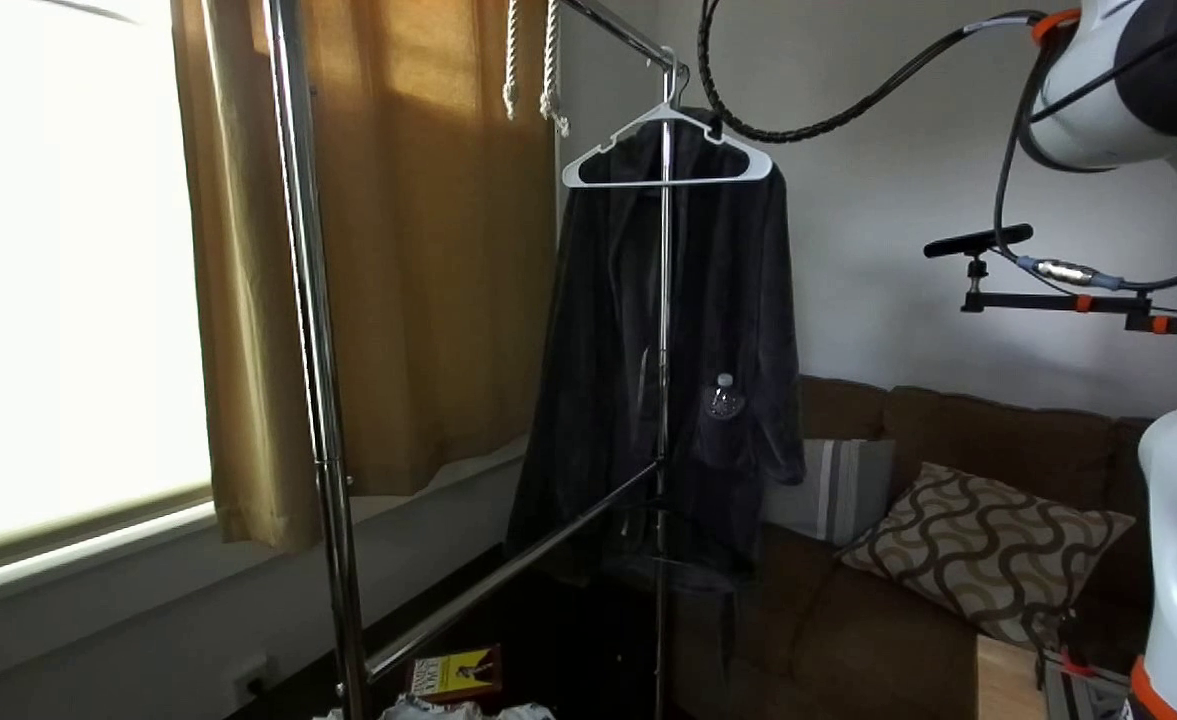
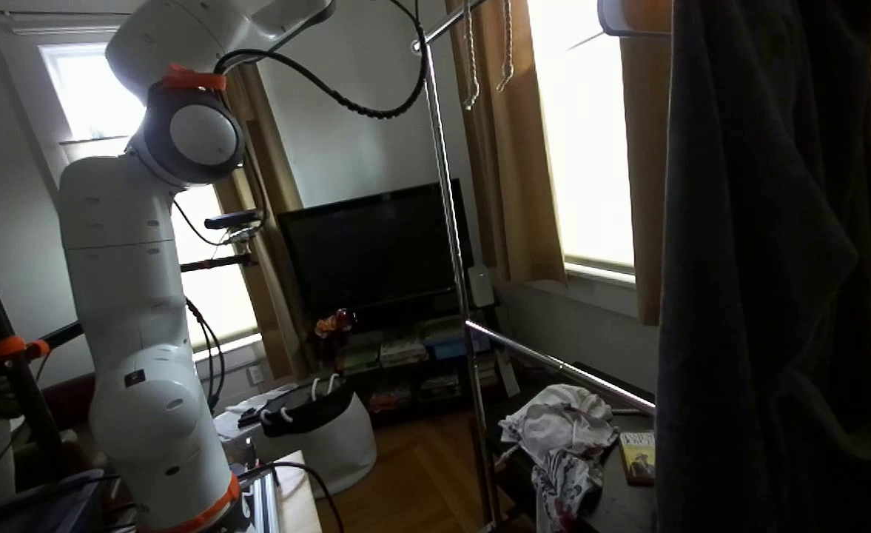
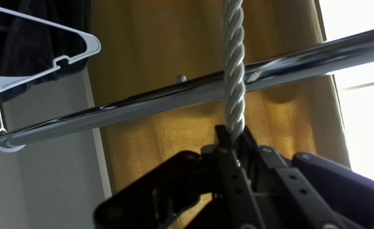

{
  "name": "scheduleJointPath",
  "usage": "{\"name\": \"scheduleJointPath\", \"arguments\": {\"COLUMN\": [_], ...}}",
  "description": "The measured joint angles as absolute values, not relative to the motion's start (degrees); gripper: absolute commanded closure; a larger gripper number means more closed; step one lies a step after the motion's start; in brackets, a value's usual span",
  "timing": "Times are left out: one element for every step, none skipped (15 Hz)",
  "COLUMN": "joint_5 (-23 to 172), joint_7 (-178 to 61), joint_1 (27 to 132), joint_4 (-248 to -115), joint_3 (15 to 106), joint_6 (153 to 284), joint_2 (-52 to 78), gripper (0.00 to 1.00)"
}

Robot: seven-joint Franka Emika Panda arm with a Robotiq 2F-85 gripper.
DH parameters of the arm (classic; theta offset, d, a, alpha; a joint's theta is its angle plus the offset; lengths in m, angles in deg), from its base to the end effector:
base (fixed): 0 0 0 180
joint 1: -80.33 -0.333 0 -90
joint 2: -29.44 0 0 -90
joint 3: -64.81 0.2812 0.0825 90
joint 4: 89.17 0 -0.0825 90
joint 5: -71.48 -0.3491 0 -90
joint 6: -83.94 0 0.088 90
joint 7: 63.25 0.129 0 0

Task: Move the white rope to the far right side of the top rail

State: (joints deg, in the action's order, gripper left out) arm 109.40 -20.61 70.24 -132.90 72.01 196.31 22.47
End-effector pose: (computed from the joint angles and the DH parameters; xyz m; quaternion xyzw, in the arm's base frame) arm 0.4740 0.0826 0.9169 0.7830 -0.2294 0.5774 0.0312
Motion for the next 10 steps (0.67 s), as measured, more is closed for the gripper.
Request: {"name": "scheduleJointPath", "arguments": {"joint_5": [104.7, 100.2, 96.2, 93.9, 92.9, 92.6, 92.5, 92.5, 92.6, 92.6], "joint_7": [-22.9, -25.5, -28.1, -30.0, -30.9, -31.1, -31.1, -31.1, -31.1, -31.1], "joint_1": [72.9, 75.4, 77.7, 79.4, 80.6, 81.2, 81.3, 81.3, 81.3, 81.5], "joint_4": [-133.5, -134.3, -135.4, -136.7, -138.0, -138.9, -139.4, -139.7, -140.0, -140.2], "joint_3": [71.4, 70.7, 70.0, 69.3, 68.6, 68.4, 68.3, 68.3, 68.3, 68.0], "joint_6": [199.0, 201.5, 203.2, 203.5, 203.5, 203.5, 203.5, 203.5, 203.5, 203.5], "joint_2": [23.0, 23.6, 24.3, 25.1, 25.8, 26.2, 26.4, 26.6, 26.6, 26.5], "gripper": [0.97, 0.97, 0.89, 0.89, 0.89, 0.89, 0.97, 0.97, 0.97, 0.97]}}
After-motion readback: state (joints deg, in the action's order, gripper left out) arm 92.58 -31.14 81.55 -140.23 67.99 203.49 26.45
